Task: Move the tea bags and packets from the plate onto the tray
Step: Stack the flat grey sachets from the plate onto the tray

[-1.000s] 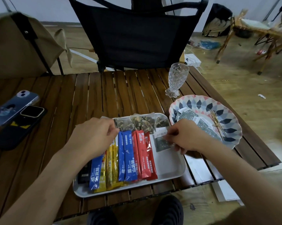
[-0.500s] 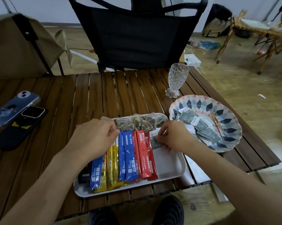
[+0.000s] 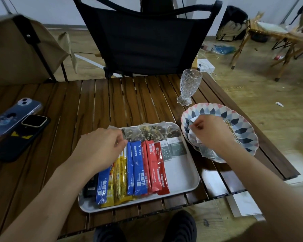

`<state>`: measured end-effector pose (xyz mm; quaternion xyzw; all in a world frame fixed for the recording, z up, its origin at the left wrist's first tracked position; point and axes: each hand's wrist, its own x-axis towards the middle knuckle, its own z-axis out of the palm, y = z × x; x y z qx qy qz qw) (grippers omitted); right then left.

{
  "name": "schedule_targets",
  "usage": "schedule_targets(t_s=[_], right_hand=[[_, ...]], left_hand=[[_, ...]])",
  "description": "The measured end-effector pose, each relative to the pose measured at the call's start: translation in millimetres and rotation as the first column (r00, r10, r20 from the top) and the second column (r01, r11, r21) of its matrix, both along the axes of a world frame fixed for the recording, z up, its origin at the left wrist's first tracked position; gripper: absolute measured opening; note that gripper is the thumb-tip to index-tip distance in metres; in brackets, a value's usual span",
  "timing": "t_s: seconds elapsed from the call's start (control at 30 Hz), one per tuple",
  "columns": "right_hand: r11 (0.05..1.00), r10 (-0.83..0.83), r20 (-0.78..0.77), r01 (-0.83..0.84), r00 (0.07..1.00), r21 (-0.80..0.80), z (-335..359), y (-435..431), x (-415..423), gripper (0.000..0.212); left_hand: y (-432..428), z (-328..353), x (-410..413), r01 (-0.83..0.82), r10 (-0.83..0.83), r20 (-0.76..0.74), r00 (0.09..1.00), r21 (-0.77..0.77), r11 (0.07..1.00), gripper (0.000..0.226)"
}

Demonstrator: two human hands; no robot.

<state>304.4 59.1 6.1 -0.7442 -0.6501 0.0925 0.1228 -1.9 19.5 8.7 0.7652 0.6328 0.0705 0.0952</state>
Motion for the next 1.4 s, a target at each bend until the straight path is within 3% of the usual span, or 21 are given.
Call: schedule_targets(t_s=[0.07, 0.2, 0.33, 0.6, 0.73, 0.8, 0.97, 1.13, 1.4], right_hand=[[0.998, -0.062, 0.047, 0.062, 0.997, 0.009, -8, 7, 24, 0.026], [0.980, -0.088, 0.183, 0.118, 0.979, -0.158, -22, 18, 51, 0.062], [0.991, -0.054, 0.103, 0.066, 0.993, -0.118, -15, 16, 54, 0.050], [0.993, -0.121, -0.032, 0.120, 0.992, -0.019, -4, 13, 55, 0.033], [0.987, 0.061, -0.252, -0.021, 0.966, 0.159, 8, 9, 51, 0.010], [0.972, 0.217, -0.352, -0.168, 0.910, 0.164, 14, 3, 45, 0.009], [0.842, 0.507, -0.283, -0.538, 0.815, -0.041, 14, -10, 18, 0.029], [0.804, 0.492, -0.286, -0.555, 0.822, -0.214, 4, -19, -9, 0.031], [0.840, 0.485, -0.146, -0.505, 0.862, -0.196, -6, -26, -38, 0.023]], left_hand=[[-1, 0, 1, 0.002, -0.002, 0.001, 1.000, -0.007, 1.000, 0.021], [0, -1, 2, 0.008, -0.008, 0.003, 1.000, 0.003, 1.000, 0.025], [1, -1, 2, 0.007, -0.007, -0.002, 1.000, -0.002, 1.000, 0.024], [1, -2, 3, 0.009, -0.009, -0.007, 1.000, -0.011, 1.000, 0.021], [1, -1, 3, 0.005, -0.005, -0.008, 1.000, -0.007, 1.000, 0.022], [2, -1, 3, 0.002, -0.002, -0.006, 1.000, -0.012, 1.000, 0.023], [1, 0, 3, 0.006, -0.006, 0.010, 1.000, -0.019, 1.000, 0.021], [1, -1, 3, 0.015, -0.015, -0.003, 1.000, -0.017, 1.000, 0.021], [2, -2, 2, 0.034, -0.034, 0.009, 0.999, -0.022, 0.999, 0.020]])
